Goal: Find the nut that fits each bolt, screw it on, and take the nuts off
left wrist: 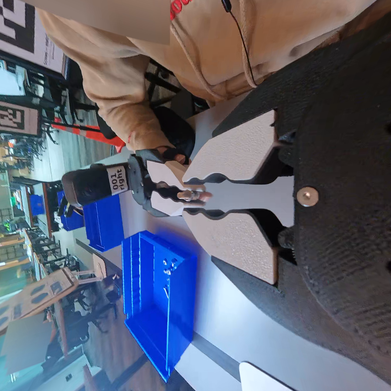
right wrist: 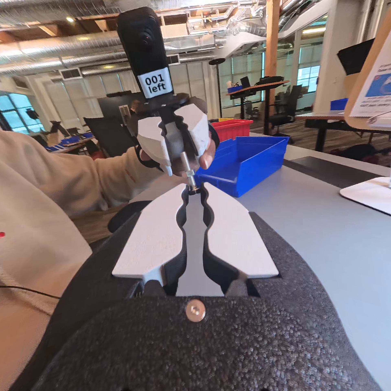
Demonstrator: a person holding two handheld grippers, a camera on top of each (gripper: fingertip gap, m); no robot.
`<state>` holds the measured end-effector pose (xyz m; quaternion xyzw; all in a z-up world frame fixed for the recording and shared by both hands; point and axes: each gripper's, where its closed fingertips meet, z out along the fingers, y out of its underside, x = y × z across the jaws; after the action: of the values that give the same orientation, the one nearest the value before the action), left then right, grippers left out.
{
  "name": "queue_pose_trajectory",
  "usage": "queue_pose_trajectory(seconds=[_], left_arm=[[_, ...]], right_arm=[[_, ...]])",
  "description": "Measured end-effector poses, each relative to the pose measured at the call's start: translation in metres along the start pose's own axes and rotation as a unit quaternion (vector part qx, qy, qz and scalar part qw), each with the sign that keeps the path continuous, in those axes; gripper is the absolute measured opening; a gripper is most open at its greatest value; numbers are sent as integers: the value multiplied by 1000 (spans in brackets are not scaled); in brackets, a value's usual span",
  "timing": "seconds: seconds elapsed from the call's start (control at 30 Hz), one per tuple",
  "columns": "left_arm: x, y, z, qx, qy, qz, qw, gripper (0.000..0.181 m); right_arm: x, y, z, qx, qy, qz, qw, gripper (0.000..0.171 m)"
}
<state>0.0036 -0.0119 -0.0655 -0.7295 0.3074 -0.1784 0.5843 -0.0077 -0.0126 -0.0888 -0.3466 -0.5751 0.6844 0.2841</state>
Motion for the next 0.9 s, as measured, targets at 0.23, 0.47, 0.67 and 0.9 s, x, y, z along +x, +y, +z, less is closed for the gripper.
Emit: queue_pose_trajectory(seconds=[0.23,0.47,0.67,0.9], left_arm=[[7,9,6,-15,29,-28,999,6],[-6,22,8,-32,6,-81,996,6],[-11,25,12,-36,-4,-94,995,6],[-12,29,14,-43,-8,-99,994,6]], right_arm=[[-8,8,5,-4,-22,6,1000,11],[6,28,7,-68,44,-109,991,18],[16,31,7,-78,69,-109,989,13],[16,31,7,-78,72,-112,988,12]])
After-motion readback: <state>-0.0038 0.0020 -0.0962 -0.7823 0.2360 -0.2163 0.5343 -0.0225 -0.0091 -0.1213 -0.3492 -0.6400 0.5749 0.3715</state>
